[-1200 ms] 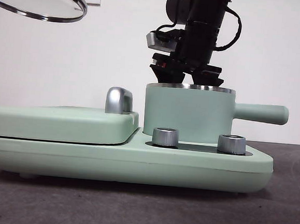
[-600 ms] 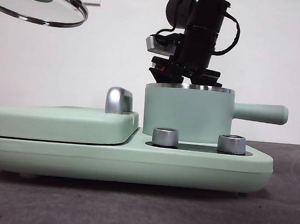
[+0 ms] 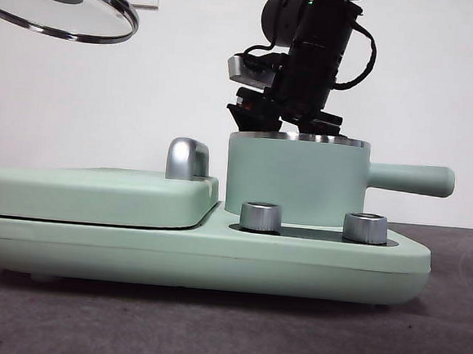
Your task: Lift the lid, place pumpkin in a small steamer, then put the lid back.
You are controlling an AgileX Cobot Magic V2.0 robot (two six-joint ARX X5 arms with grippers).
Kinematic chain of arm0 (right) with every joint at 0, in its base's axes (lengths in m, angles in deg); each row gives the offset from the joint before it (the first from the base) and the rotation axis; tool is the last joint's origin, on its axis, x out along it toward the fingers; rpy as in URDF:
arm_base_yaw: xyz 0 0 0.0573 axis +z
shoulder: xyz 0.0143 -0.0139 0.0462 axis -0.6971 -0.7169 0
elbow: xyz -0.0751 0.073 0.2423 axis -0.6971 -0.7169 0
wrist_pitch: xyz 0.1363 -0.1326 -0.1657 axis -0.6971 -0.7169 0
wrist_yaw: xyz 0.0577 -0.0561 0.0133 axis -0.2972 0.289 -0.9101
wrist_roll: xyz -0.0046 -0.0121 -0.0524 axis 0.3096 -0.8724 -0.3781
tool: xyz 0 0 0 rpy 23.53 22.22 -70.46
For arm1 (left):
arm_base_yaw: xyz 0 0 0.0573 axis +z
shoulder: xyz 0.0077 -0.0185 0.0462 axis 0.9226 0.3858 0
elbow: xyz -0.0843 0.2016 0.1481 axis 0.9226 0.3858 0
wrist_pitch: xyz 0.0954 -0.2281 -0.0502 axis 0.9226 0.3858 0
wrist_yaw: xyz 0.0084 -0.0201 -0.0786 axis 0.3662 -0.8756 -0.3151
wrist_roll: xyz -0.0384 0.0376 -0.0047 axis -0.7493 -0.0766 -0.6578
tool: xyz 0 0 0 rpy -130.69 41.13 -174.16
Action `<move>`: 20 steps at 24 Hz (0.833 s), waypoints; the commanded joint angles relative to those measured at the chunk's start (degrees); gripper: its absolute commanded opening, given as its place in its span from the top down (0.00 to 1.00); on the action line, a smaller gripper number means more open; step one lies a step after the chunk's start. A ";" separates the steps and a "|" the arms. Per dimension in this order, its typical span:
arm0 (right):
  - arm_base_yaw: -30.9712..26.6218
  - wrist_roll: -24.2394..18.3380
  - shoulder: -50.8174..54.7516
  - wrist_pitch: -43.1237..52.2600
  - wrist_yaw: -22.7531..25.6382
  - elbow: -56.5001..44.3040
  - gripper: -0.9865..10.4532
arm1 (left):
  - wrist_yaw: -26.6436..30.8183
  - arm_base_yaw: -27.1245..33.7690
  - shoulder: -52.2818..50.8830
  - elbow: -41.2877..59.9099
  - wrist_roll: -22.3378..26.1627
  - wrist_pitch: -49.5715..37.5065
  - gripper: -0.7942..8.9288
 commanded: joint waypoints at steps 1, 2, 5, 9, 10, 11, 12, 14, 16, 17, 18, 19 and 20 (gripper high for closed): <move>0.50 1.42 0.66 0.26 1.60 2.71 0.51 | 0.17 -0.09 0.26 -1.05 -0.22 -1.68 0.91; 0.52 2.54 1.53 0.24 2.51 2.82 0.51 | 0.15 -0.11 0.26 -1.05 -0.24 -1.66 0.91; 0.52 5.09 4.85 -0.52 3.17 2.82 0.52 | 0.15 -0.11 0.26 -1.05 -1.33 -1.57 0.91; 1.27 5.51 9.77 -1.40 2.67 2.62 0.58 | 0.17 -0.11 0.26 -1.05 -1.31 -1.60 0.91; 1.81 5.51 11.08 -1.01 2.97 2.23 0.59 | 0.15 -0.11 0.24 -1.05 -1.31 -1.46 0.91; 2.34 5.53 12.55 -0.04 3.15 1.36 0.59 | 0.15 -0.11 0.24 -1.05 -1.31 -1.31 0.91; 3.10 5.64 14.34 1.70 3.65 -0.24 0.60 | 0.15 -0.11 0.24 -1.05 -1.31 -1.25 0.91; 4.61 6.45 18.25 6.45 5.92 -5.03 0.61 | 0.15 -0.11 0.24 -1.05 -1.29 -1.29 0.91; 5.55 6.95 21.42 9.99 6.23 -9.16 0.61 | 0.15 -0.11 0.24 -1.05 -1.29 -1.25 0.91; 6.03 7.32 23.19 12.00 6.23 -11.63 0.61 | 0.15 -0.11 0.24 -1.05 -1.29 -1.25 0.91; 6.45 7.58 25.00 13.79 6.27 -13.99 0.61 | 0.15 -0.11 0.24 -1.05 -1.29 -1.25 0.91; 6.75 7.74 26.56 15.34 6.27 -16.04 0.61 | 0.15 -0.11 0.24 -1.05 -1.29 -1.22 0.91; 7.15 7.72 28.39 17.33 6.47 -18.62 0.61 | 0.15 -0.11 0.24 -1.05 -1.29 -1.22 0.91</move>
